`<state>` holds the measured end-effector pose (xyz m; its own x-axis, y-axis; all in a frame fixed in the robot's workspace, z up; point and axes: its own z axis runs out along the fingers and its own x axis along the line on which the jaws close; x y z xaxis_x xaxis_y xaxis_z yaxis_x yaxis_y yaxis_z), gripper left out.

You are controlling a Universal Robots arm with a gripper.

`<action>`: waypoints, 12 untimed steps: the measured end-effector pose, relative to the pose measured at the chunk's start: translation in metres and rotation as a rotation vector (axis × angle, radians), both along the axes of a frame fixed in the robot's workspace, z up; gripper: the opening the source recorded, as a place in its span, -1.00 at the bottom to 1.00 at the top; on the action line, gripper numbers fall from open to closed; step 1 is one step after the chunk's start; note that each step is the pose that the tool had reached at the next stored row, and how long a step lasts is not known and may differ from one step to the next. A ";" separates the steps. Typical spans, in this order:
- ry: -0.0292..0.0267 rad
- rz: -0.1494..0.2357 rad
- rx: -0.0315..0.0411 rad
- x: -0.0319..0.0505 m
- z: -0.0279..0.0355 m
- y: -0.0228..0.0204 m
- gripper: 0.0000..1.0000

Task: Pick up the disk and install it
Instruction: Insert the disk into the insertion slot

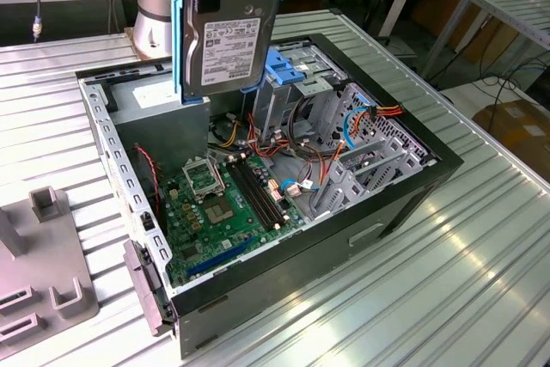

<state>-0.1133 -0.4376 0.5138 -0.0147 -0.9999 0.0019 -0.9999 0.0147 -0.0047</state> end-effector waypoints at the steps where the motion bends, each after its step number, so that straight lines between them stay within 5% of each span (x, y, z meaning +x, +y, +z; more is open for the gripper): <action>1: 0.0000 0.000 -0.0001 0.0021 0.0000 0.0000 -0.26; 8: 0.0000 0.000 0.0000 0.0112 -0.0001 -0.0007 -0.26; 12: 0.0000 0.000 0.0000 0.0116 -0.0003 -0.0059 -0.26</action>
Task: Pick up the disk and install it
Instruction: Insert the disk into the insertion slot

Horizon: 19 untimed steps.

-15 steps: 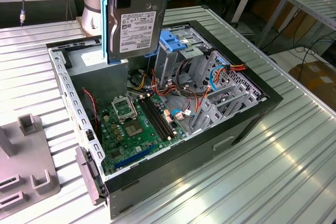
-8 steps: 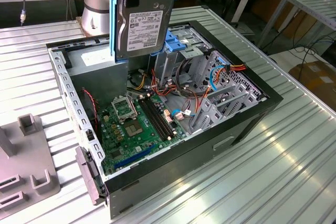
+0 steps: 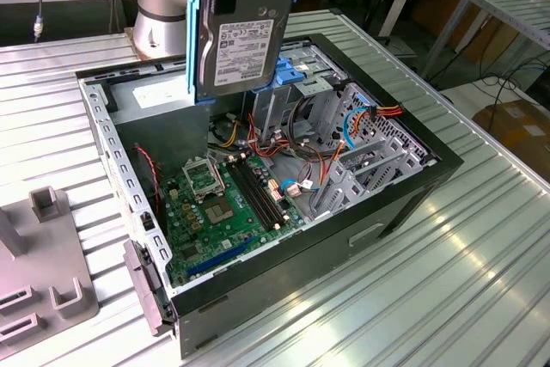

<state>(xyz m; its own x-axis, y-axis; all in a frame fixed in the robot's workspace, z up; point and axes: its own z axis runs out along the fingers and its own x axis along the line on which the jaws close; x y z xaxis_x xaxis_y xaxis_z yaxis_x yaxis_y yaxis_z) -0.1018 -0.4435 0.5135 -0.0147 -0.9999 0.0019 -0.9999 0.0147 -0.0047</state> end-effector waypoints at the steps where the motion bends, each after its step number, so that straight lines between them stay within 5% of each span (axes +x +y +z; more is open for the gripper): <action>1: 0.0000 0.000 0.0000 0.0001 -0.0001 -0.0040 -0.26; 4: -0.0001 0.000 -0.0001 0.0004 -0.0002 -0.0152 -0.26; 12: 0.0000 0.000 -0.0005 0.0017 -0.0006 -0.0357 -0.26; 19: 0.0000 0.000 -0.0004 0.0241 -0.0017 -0.0390 -0.26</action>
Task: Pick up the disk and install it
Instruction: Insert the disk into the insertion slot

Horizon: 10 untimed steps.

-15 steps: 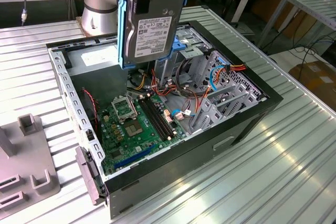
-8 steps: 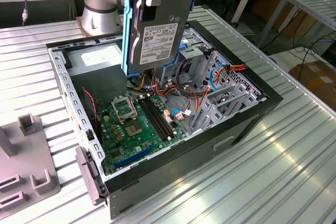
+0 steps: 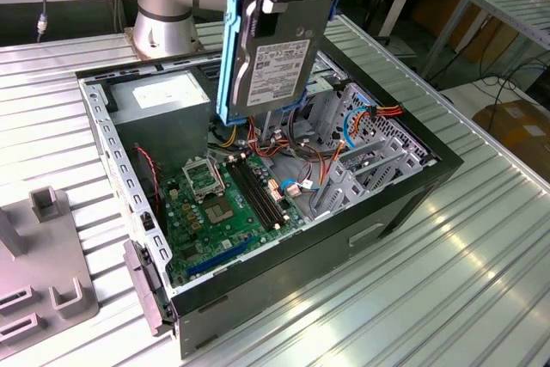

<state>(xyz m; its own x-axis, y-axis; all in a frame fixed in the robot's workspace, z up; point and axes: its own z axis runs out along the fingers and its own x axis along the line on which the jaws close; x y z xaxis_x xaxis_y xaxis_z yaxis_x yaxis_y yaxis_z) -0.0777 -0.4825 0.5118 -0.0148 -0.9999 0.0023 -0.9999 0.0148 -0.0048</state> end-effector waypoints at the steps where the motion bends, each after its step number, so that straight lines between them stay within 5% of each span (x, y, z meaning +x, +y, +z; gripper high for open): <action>1: 0.0000 0.000 -0.0001 0.0041 -0.0002 -0.0002 -0.26; 7: 0.0000 0.000 -0.0001 0.0356 -0.0029 -0.0018 -0.26; 10: 0.0000 0.000 -0.0003 0.0376 -0.0041 -0.0101 -0.26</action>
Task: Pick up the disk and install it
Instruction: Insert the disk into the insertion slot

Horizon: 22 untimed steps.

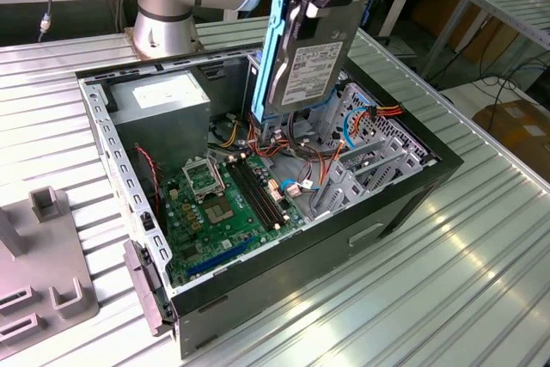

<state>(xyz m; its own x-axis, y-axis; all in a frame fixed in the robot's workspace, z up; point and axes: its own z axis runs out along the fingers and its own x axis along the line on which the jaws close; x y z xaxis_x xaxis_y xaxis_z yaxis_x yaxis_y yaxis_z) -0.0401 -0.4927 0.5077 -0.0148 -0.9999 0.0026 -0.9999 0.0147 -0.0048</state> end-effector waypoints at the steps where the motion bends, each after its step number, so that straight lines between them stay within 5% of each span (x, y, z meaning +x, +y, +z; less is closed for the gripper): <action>1: -0.0001 0.000 0.0002 0.0001 -0.0004 -0.0053 -0.26; 6: 0.0000 0.000 0.0001 0.0006 -0.0021 -0.0300 -0.26; 12: 0.0000 0.000 0.0001 0.0011 -0.0046 -0.0667 -0.26; 17: 0.0000 0.000 0.0000 0.0013 -0.0059 -0.0876 -0.26; 19: 0.0000 0.000 -0.0001 0.0016 -0.0067 -0.1019 -0.26; 22: 0.0000 0.000 0.0000 0.0025 -0.0077 -0.1152 -0.26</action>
